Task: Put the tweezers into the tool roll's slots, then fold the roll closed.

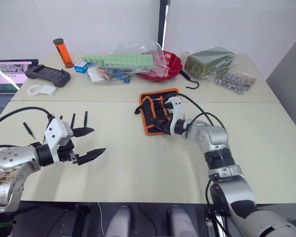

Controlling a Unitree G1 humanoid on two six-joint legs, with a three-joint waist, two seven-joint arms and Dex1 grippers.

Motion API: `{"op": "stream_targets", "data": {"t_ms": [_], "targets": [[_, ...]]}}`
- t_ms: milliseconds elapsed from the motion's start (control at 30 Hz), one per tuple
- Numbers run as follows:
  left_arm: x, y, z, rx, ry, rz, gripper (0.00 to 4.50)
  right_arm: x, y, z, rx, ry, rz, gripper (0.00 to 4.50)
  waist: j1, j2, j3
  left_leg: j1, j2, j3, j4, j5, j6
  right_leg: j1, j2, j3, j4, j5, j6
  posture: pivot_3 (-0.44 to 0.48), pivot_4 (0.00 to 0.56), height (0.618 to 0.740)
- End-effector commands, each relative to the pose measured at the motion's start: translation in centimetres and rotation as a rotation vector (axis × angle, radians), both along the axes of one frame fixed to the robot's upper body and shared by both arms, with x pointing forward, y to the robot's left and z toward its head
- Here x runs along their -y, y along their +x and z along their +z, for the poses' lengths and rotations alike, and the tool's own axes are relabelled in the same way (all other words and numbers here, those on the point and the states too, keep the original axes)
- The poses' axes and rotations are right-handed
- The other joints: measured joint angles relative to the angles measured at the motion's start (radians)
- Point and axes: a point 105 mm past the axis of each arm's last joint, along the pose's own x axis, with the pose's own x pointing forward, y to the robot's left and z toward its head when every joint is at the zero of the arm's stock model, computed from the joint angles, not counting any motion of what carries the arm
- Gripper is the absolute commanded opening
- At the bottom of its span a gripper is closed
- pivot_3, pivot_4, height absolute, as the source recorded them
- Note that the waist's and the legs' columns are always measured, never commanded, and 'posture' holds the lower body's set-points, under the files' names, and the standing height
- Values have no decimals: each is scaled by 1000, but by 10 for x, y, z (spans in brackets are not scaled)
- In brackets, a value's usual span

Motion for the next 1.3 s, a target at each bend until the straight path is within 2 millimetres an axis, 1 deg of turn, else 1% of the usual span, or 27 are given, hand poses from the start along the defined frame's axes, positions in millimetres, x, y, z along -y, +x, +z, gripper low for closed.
{"op": "stream_targets", "data": {"t_ms": [33, 100, 167, 233, 367, 533, 633, 700, 767, 867, 967, 1133, 1300], "targets": [[2, 1, 10, 52, 14, -16, 4500, -13, -17, 26, 59, -12, 148, 23, -2, 0, 0, 0, 0, 0, 0, 0, 0, 0, 0, 0, 0, 0, 0, 0, 150, 740], [4, 2, 10, 52, 12, -23, 4500, -16, -32, 23, 33, -28, 223, 23, -2, 0, 0, 0, 0, 0, 0, 0, 0, 0, 0, 0, 0, 0, 0, 0, 150, 740], [6, 2, 9, 47, 14, -32, 4500, -18, -57, 12, -3, -61, 337, 23, -1, 0, 0, 0, 0, 0, 0, 0, 0, 0, 0, 0, 0, 0, 0, 0, 150, 740], [8, 1, 7, 41, 24, -45, 4500, -14, -72, 3, -34, -85, 389, 23, 0, 0, 0, 0, 0, -1, 0, -1, 1, 1, 0, -1, 0, 0, 0, 0, 150, 740], [12, 0, 5, 29, 24, -61, 4500, -7, -84, -2, -48, -116, 433, 23, 1, 0, 0, -1, 0, -1, 0, -1, 1, 0, 0, -1, -1, 0, 0, 0, 150, 740], [16, 2, 4, 27, 23, -85, 4500, 0, -88, -4, -33, -154, 458, 23, 4, 0, 0, -1, 1, -1, 0, -1, 1, 0, 0, -2, -2, 0, 0, 0, 150, 740], [28, 7, 5, 38, 26, -135, 4500, 11, -97, -8, -1, -233, 518, 23, 15, 0, 0, -1, 1, 0, 1, -1, 1, 1, 0, -2, -3, 0, 0, 0, 150, 740], [41, 10, 0, 37, 49, -209, 4500, 13, -97, -8, 3, -249, 523, 23, 18, 0, 0, -1, 0, 0, 2, -1, 1, 2, 0, -2, -6, 0, 0, 0, 150, 740], [52, 20, -2, 68, 111, -283, 4500, 15, -94, -7, 11, -259, 502, 23, 21, -1, 0, -1, 0, 0, 2, -1, 0, 3, 0, -3, -6, 0, 0, 0, 150, 740], [58, 44, -5, 189, 287, -350, 4500, 15, -92, -9, 12, -264, 487, 23, 20, -1, 0, -2, 0, 0, 2, -1, 0, 2, 0, -3, -5, 0, 0, 0, 150, 740], [66, 61, -1, 266, 378, -431, 4500, 13, -91, -10, 16, -254, 471, 23, 17, -1, 0, -2, 0, 0, 2, -1, 0, 2, 0, -3, -6, 0, 0, 0, 150, 740], [86, 85, 7, 319, 422, -519, 4500, 9, -92, -8, 17, -227, 451, 23, 13, -1, 0, -3, 0, -1, 2, -1, 0, 1, 0, -4, -6, 0, 1, 0, 150, 740], [100, 94, 2, 312, 477, -618, 4500, 6, -95, -8, 20, -214, 442, 23, 9, -1, 0, -6, 0, -1, 4, -1, 1, 0, 0, -5, -5, 0, 1, 0, 150, 740]]}}
